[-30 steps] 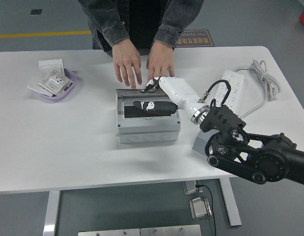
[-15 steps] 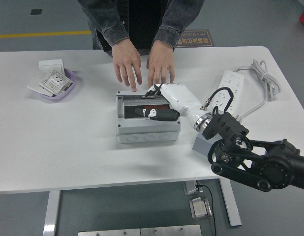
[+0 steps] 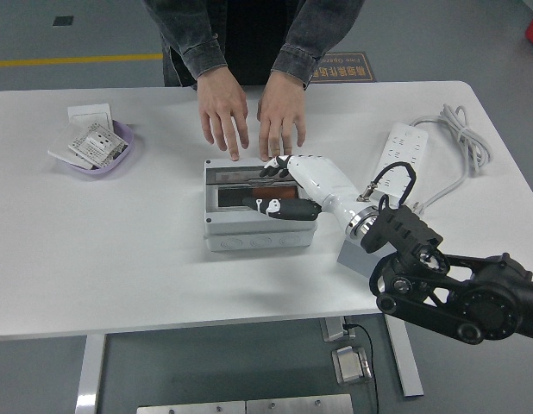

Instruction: Pick up the cylinder from the cube,place it in the box,flap close box

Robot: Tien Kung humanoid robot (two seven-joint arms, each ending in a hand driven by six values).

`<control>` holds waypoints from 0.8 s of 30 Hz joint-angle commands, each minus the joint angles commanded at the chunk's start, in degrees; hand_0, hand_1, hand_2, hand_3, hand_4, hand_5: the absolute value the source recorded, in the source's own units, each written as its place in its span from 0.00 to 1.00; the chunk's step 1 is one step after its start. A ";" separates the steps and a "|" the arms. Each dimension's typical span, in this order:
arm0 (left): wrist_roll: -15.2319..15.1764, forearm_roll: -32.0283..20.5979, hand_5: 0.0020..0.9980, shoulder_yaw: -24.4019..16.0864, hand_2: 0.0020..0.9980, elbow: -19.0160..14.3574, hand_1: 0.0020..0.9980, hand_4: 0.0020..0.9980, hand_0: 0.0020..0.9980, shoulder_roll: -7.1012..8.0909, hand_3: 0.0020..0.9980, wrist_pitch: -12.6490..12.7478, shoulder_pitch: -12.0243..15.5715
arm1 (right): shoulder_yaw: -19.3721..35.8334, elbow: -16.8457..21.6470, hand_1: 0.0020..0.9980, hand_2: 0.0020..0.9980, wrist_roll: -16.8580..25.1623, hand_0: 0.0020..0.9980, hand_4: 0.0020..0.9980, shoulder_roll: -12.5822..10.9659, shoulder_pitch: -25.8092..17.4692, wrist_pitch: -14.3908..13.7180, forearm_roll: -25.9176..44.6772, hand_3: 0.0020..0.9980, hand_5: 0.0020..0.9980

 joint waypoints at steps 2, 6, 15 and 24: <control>0.03 0.14 0.00 -0.04 0.57 -0.01 0.65 0.50 0.66 -0.02 0.58 -0.07 0.05 | 0.17 0.19 0.66 0.70 -0.04 0.62 0.93 -0.21 -0.15 0.00 -0.03 0.69 0.84; -0.09 -0.42 0.00 0.54 0.57 -0.07 0.64 0.46 0.66 -0.06 0.57 -0.07 0.17 | 0.57 0.69 0.66 0.70 -0.02 0.62 0.92 -0.70 -0.76 -0.17 0.14 0.68 0.83; -0.74 -2.45 0.00 2.45 0.56 -0.21 0.63 0.43 0.65 -0.16 0.57 0.28 0.04 | 0.21 1.28 0.66 0.70 0.76 0.62 0.91 -1.48 -2.62 -0.99 1.97 0.68 0.83; -0.69 -1.86 0.00 2.05 0.55 -0.17 0.62 0.41 0.65 -0.02 0.57 0.17 0.05 | 5.81 2.28 0.66 0.70 0.22 0.63 0.91 -2.99 -4.54 -0.60 0.36 0.67 0.84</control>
